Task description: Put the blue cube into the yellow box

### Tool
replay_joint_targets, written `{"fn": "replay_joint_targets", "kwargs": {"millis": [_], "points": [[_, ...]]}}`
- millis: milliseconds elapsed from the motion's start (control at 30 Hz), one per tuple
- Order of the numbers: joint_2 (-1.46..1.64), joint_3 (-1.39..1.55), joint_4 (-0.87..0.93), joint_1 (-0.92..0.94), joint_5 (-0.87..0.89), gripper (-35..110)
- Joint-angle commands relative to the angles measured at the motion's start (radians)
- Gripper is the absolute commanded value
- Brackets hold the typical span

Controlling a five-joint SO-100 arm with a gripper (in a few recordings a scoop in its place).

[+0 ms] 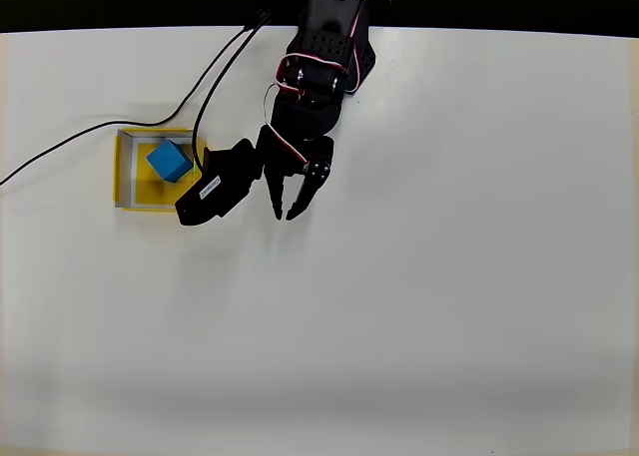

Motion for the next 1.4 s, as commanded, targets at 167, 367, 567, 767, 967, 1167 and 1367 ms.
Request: {"fn": "replay_joint_targets", "kwargs": {"millis": [167,367,567,767,967,1167,1367], "points": [[0.238,0.137,0.27,-0.026,-0.017,0],[0.262,0.209,0.414,-0.011,-0.038,0],[0.264,0.209,0.577,-0.048,0.029,0],[0.264,0.209,0.577,-0.055,0.04,0],[0.264,0.209,0.577,-0.087,0.041,0],[0.261,0.209,0.577,-0.091,0.041,0],[0.261,0.209,0.577,-0.091,0.041,0]]}}
